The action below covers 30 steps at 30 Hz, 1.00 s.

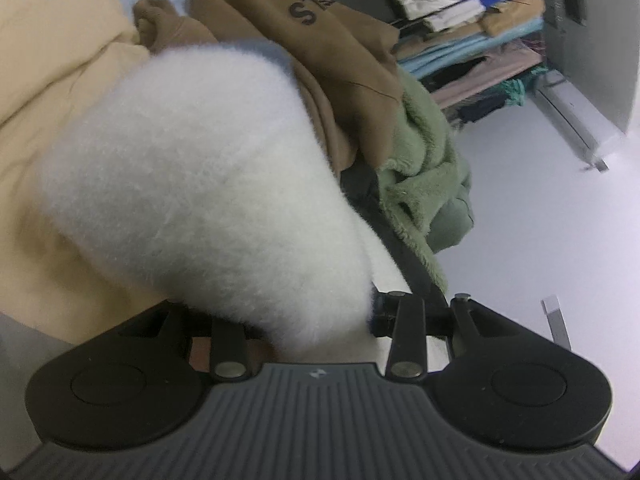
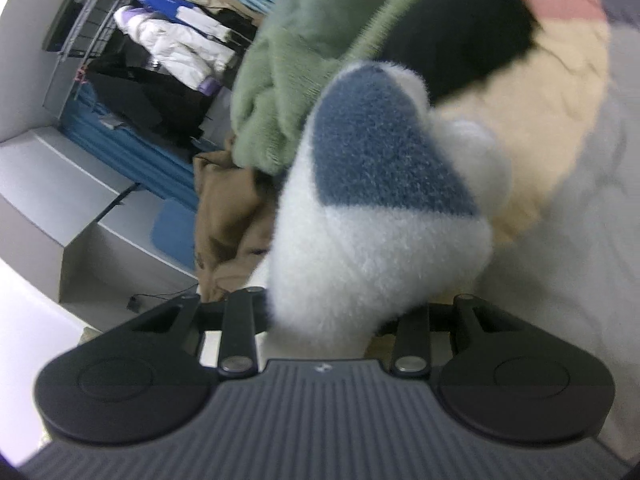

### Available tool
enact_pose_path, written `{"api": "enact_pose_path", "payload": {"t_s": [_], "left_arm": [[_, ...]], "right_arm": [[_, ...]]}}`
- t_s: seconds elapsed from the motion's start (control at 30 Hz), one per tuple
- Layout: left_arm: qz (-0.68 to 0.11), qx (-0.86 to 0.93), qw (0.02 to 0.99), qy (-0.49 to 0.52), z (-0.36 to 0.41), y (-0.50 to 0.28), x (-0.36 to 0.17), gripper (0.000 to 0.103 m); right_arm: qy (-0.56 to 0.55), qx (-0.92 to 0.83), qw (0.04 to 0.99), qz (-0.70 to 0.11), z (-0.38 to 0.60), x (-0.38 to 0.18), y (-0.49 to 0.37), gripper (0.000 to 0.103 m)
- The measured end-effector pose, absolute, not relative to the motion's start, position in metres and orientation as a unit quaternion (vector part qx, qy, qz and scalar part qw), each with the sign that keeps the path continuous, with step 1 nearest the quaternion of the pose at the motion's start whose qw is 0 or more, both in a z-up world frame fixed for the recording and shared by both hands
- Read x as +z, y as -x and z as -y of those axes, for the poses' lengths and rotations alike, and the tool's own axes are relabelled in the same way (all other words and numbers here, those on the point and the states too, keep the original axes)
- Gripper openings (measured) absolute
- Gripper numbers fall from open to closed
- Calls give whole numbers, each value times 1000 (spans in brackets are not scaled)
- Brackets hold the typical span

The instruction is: Fold large clothes

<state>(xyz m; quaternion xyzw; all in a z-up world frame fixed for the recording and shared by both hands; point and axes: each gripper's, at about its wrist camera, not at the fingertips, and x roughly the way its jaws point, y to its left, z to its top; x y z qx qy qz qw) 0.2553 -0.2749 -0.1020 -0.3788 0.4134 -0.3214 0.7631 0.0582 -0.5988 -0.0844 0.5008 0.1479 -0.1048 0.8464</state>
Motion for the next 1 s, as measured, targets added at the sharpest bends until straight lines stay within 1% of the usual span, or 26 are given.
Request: {"api": "enact_pose_path", "payload": {"t_s": [0.2, 0.37, 0.43, 0.47, 0.5, 0.53, 0.57, 0.63, 0.7, 0.83, 1.0], "left_arm": [[-409, -323, 763, 383, 273, -254, -112, 47], [-416, -317, 764, 377, 275, -251, -98, 47], [-425, -315, 763, 373, 273, -250, -95, 55], [-434, -315, 762, 364, 274, -248, -93, 66], [-448, -312, 761, 350, 275, -250, -92, 80], [-459, -306, 762, 339, 274, -250, -91, 85], [-466, -299, 766, 327, 273, -249, -89, 88], [-469, -296, 772, 313, 267, -246, -84, 88], [-469, -292, 778, 301, 260, -241, -76, 88], [-455, -286, 803, 258, 246, -226, -51, 88], [-414, -276, 848, 184, 231, -198, 2, 88]], "right_arm": [[-517, -92, 842, -123, 597, -102, -48, 42], [-529, -91, 835, -122, 600, -105, -48, 42], [-535, -92, 831, -125, 600, -105, -48, 45], [-539, -94, 827, -127, 599, -105, -46, 45], [-545, -96, 822, -130, 599, -104, -47, 47], [-551, -96, 818, -133, 599, -105, -46, 49], [-555, -97, 814, -138, 599, -106, -45, 51], [-557, -105, 809, -152, 597, -104, -43, 63], [-551, -120, 809, -162, 593, -100, -37, 68], [-513, -149, 827, -174, 580, -83, -16, 68], [-479, -164, 846, -168, 568, -52, 11, 68]]}}
